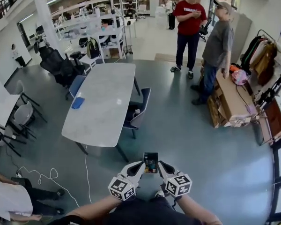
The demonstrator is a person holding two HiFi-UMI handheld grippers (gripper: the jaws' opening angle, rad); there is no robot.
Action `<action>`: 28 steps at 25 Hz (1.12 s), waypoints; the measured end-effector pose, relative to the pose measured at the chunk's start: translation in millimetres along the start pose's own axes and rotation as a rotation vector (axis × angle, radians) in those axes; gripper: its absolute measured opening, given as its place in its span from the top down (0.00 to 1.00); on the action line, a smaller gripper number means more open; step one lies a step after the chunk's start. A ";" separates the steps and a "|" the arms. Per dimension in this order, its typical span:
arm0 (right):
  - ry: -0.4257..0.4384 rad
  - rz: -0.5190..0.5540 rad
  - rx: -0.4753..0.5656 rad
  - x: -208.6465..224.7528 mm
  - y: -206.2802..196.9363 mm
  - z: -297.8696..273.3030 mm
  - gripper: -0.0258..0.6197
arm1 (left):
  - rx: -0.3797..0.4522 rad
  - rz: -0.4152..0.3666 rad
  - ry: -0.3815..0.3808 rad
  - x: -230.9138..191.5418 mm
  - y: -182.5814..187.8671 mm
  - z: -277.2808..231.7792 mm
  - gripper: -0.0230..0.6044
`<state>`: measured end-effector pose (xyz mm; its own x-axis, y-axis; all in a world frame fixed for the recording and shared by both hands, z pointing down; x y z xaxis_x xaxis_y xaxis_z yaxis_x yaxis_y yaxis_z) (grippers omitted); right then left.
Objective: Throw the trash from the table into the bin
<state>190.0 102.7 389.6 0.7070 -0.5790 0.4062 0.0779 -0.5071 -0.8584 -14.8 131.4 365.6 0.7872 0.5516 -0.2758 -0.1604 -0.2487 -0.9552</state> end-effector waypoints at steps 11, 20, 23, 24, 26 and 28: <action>-0.036 0.003 0.194 -29.3 52.1 42.4 0.92 | 0.128 -0.036 -0.060 17.0 62.8 4.5 0.96; -0.045 0.074 0.246 -40.1 61.9 44.8 0.92 | 0.119 -0.031 -0.052 18.4 59.3 4.9 0.96; -0.030 0.072 0.246 -44.9 55.7 38.8 0.92 | 0.119 -0.038 -0.054 17.7 55.8 6.6 0.96; -0.025 0.073 0.248 -46.3 54.0 37.6 0.92 | 0.117 -0.046 -0.057 18.9 54.5 7.3 0.96; -0.023 0.066 0.256 -46.7 52.7 36.6 0.92 | 0.116 -0.062 -0.060 21.4 53.0 8.5 0.96; -0.025 0.050 0.260 -46.2 52.3 36.2 0.92 | 0.120 -0.068 -0.050 21.7 53.4 11.1 0.96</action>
<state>186.9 126.0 314.6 0.7313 -0.5819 0.3558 0.2178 -0.2951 -0.9303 -12.9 138.9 307.3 0.7685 0.6037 -0.2120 -0.1802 -0.1136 -0.9770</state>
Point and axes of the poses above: the fingertips, and each gripper's own axes: z backward along the fingers, x to its right, y out of its top, the point moved 10 cm from there along z, backward along the fingers, and after that the axes turned 2 degrees about y, right-handed, at the moved point
